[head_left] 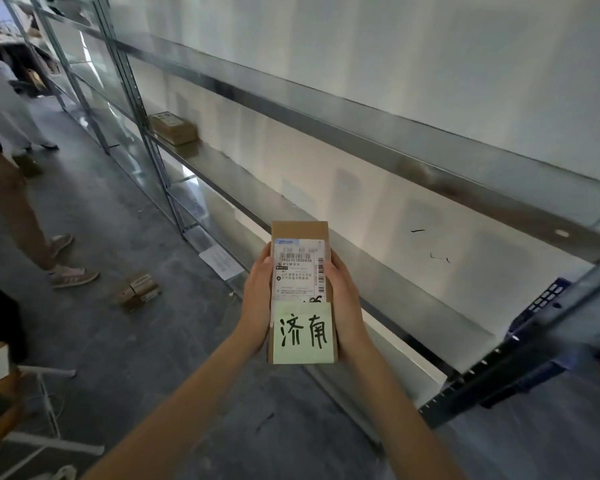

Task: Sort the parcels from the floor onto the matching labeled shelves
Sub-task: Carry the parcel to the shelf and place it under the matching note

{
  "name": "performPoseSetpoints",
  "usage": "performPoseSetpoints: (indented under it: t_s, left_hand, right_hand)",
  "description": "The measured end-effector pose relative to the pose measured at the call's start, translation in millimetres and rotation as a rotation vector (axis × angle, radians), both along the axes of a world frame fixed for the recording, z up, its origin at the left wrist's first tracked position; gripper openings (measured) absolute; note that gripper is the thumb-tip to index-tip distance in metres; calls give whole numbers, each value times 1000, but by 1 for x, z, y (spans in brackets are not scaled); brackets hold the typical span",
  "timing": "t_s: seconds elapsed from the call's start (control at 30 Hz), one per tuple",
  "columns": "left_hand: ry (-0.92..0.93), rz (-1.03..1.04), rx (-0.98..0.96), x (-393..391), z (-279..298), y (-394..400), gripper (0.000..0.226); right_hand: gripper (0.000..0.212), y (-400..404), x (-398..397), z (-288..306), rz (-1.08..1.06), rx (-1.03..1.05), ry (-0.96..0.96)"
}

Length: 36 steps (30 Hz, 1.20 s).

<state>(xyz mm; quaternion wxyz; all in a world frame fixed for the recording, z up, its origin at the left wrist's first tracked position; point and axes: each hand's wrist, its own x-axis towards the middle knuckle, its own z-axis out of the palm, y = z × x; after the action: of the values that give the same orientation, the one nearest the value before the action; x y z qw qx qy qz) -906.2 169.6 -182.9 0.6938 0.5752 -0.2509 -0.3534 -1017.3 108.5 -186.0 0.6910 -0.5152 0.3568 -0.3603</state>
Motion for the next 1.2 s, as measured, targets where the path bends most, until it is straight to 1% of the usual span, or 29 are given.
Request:
performPoseSetpoints:
  t_s: [0.07,0.17,0.3,0.37,0.43,0.53,0.63,0.67,0.8,0.9,1.07,1.2]
  left_hand:
    - [-12,-18,-11,21,1,-2,54]
    - [-10,-22,-24,47,0,-6,54]
    - [20,3,-22,78,6,-15,40]
    - [37,5,-38,91,8,-22,31]
    - [45,19,-53,105,9,-31,26]
    - [35,43,-48,124,8,-47,31]
    - [36,76,-5,142,2,-64,50]
    - [38,94,12,148,1,-70,52]
    - [33,113,24,169,2,-95,39]
    - [19,122,21,186,5,-111,36]
    - [21,151,18,222,1,-127,27]
    - [30,145,18,264,-5,-133,28]
  right_hand:
    - [41,-2,20,-1,-1,14,-10]
    - [43,-7,48,-2,-6,28,-9]
    - [58,-19,83,-1,12,35,-1]
    - [58,-28,99,-1,17,36,-2]
    - [53,-39,113,-2,34,23,8]
    - [43,-57,134,-5,45,26,8]
    - [43,-76,153,-11,65,30,3]
    - [44,-81,159,-11,72,31,-1]
    - [43,-107,184,-13,78,25,5]
    - [52,-126,204,-14,88,26,4]
    - [40,-145,240,-16,123,14,22]
    - [33,-149,278,-14,134,23,16]
